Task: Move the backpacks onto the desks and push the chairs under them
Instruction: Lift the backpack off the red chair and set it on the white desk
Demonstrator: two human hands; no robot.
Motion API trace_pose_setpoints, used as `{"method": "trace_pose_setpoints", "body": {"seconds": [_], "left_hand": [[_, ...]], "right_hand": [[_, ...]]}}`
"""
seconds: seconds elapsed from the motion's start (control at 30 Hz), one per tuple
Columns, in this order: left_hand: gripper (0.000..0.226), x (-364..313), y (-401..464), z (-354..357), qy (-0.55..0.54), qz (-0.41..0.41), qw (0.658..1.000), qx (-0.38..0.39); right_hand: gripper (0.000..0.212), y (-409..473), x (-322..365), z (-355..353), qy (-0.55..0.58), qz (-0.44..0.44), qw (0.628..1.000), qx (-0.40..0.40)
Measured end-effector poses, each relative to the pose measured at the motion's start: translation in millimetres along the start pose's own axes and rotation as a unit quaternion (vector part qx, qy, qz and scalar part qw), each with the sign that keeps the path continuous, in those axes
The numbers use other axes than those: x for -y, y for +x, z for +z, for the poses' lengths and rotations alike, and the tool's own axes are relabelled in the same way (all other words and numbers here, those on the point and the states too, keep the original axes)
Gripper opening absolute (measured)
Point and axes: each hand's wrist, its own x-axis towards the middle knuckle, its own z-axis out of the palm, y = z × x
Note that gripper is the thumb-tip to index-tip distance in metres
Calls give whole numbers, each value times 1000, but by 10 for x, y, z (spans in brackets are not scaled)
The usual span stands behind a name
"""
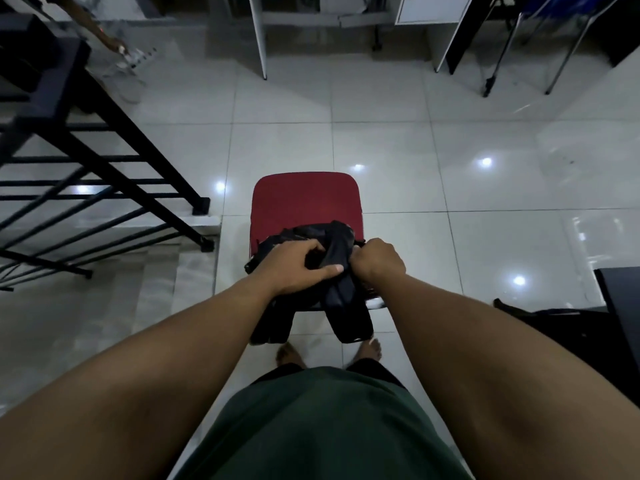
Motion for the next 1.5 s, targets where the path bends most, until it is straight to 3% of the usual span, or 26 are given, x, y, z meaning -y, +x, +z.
{"method": "trace_pose_setpoints", "body": {"seconds": [0.07, 0.13, 0.2, 0.23, 0.3, 0.37, 0.5, 0.67, 0.87, 1.0, 1.13, 1.2, 1.3, 1.4, 1.5], "left_hand": [[70, 0, -42, -29, 17, 3, 1000, -18], [58, 26, -65, -39, 60, -23, 993, -101], [49, 69, -83, -57, 143, -133, 958, -209], [47, 102, -103, -74, 169, -216, 934, -228], [57, 169, -140, -132, 132, -395, 892, -178], [65, 223, -160, -172, 52, -491, 863, -106], [62, 254, -89, -227, 81, -467, 880, -25], [75, 152, 55, -312, 30, -427, 903, 39], [80, 154, 63, -161, 73, -323, 943, -22], [79, 215, 122, -298, 170, -204, 964, -9], [83, 181, 236, -577, 230, -112, 967, -7], [81, 174, 297, -727, 230, -89, 969, -30], [75, 190, 374, -860, 130, -116, 984, -29], [79, 224, 378, -992, 7, -114, 991, 72], [111, 272, 355, -1164, -73, -147, 975, 152]], "right_hand": [[44, 1, -3, -34, 35, -27, 999, 28], [49, -9, -18, -84, 85, -58, 994, 36], [59, -33, -26, -123, 135, -80, 987, 47], [64, -55, -18, -123, 146, -96, 983, 53], [67, -109, 49, -115, 139, -139, 978, 68], [67, -153, 141, -107, 108, -175, 974, 91], [60, -153, 208, -185, 21, -214, 965, 153], [45, -91, 238, -261, 40, -147, 965, 214], [29, -38, 261, -342, 0, -146, 975, 167], [36, -108, 436, -302, -150, -237, 954, 103], [19, -159, 515, -314, -176, -331, 927, -6], [16, -155, 527, -285, -158, -353, 919, -73], [14, -110, 572, -214, -48, -296, 946, -127], [21, -35, 657, -156, 74, -193, 969, -134], [25, 41, 709, -108, 134, -146, 971, -132]]}}
